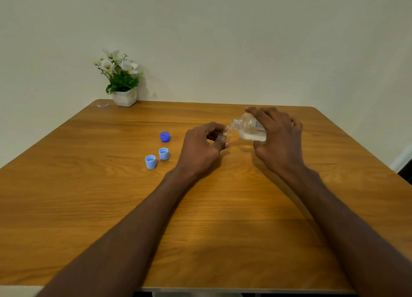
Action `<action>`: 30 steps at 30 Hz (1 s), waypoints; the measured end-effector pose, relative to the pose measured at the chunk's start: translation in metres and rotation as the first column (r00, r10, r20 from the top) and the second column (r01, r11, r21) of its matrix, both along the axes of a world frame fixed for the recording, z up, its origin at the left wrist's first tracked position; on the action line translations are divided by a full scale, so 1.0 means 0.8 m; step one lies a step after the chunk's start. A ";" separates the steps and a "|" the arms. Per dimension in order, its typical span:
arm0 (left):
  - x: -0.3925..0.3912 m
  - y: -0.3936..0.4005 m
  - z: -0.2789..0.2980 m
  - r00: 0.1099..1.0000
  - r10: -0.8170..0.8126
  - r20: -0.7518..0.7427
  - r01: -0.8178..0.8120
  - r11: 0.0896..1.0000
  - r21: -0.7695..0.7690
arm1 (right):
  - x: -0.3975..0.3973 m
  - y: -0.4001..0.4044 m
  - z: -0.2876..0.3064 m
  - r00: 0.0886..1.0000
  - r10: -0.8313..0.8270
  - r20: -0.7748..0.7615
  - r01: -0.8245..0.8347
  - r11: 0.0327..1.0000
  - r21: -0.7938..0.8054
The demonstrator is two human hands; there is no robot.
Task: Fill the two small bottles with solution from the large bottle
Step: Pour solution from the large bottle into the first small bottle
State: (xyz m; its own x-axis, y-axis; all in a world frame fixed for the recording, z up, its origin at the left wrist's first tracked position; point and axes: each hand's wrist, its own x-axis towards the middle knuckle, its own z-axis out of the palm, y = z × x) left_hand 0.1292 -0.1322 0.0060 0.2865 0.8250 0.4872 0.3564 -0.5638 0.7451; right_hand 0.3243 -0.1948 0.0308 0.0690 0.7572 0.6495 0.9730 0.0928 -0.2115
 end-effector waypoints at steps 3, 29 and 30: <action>0.001 0.000 0.000 1.000 0.001 -0.006 -0.001 1.000 0.004 | 0.000 0.001 -0.001 1.000 -0.008 0.015 0.007 1.000 0.017; 0.000 0.000 -0.001 1.000 0.008 -0.013 -0.008 1.000 0.019 | -0.002 0.001 0.000 0.999 -0.018 0.035 0.017 0.999 0.029; 0.000 0.000 -0.001 1.000 0.009 -0.013 -0.009 1.000 0.019 | -0.002 0.001 0.000 0.999 -0.020 0.036 0.019 0.999 0.027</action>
State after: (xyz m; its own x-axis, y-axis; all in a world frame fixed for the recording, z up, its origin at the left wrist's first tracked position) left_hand 0.1293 -0.1324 0.0053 0.2856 0.8183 0.4988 0.3713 -0.5743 0.7296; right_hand 0.3226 -0.1942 0.0308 0.0593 0.7385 0.6717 0.9817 0.0790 -0.1735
